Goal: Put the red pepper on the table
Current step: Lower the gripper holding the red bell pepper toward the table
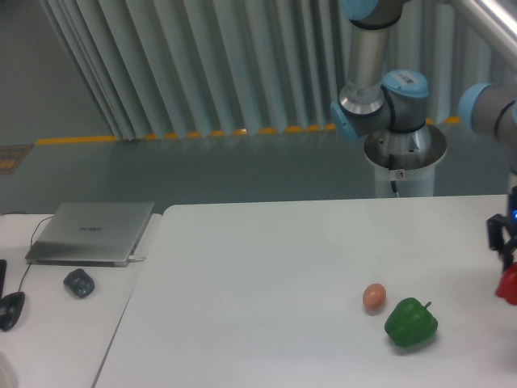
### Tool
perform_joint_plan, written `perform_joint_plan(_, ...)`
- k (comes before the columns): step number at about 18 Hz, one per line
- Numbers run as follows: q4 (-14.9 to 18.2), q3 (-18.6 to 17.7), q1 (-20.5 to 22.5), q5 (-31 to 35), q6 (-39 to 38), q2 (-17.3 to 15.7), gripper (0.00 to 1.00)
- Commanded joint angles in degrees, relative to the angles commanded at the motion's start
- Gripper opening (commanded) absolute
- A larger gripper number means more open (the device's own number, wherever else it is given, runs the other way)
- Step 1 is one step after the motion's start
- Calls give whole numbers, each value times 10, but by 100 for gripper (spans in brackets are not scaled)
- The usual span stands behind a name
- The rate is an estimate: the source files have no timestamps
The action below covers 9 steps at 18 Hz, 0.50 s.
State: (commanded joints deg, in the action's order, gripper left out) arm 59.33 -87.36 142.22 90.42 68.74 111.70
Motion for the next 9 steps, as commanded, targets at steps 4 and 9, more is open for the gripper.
perform_joint_plan(4, -19, 0, -25, 42, -13, 33, 45)
perform_joint_plan(9, -31, 1, -31, 45, -17, 48, 45)
